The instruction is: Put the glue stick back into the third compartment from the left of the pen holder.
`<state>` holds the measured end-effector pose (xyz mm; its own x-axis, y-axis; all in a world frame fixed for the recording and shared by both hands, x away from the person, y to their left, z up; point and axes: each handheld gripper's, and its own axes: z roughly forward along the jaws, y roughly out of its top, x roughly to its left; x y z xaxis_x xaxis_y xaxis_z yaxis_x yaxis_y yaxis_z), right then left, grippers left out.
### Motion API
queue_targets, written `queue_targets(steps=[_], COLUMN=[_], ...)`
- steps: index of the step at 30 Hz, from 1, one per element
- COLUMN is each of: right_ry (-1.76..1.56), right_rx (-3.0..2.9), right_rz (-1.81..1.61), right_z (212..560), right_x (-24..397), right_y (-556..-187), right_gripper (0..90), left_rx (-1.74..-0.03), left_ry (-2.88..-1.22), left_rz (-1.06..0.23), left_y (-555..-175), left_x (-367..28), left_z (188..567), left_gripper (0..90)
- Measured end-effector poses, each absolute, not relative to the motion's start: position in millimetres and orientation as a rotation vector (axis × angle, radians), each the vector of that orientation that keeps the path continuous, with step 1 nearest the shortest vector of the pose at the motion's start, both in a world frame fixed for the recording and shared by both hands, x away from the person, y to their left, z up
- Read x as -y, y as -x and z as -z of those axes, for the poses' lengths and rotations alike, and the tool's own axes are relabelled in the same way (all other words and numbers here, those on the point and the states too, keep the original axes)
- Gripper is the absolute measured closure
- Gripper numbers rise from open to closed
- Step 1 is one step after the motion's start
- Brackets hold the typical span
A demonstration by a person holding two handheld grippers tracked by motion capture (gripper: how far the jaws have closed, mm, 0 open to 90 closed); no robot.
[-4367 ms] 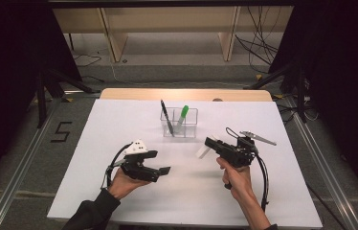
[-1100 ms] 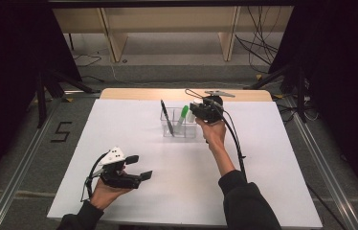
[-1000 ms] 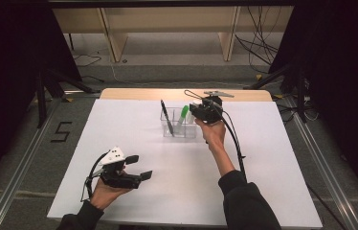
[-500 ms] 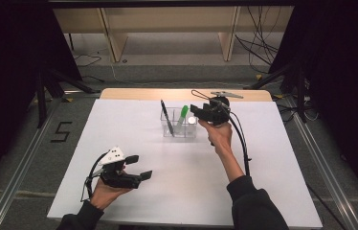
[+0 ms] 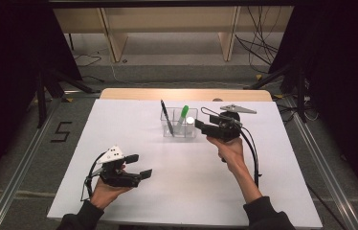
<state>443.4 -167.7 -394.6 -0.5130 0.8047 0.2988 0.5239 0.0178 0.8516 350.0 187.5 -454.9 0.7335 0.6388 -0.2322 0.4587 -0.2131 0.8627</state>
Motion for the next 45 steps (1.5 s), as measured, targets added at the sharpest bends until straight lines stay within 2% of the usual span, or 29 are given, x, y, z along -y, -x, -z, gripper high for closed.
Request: queue_targets(steps=[14,45], right_ry=[-1.205,-1.147], right_rx=[-2.080,-2.093], right_rz=[-1.448,-1.487], right_z=[401,442], right_x=[176,206], right_y=[-391,-316], right_gripper=[27.0,23.5], left_rx=[-0.850,-0.810], left_ry=[-1.843,-1.847], left_rz=[-0.207,-0.209], left_y=[-354,-340], left_x=[-186,-191], left_z=[454,453], left_gripper=[15.8,15.8])
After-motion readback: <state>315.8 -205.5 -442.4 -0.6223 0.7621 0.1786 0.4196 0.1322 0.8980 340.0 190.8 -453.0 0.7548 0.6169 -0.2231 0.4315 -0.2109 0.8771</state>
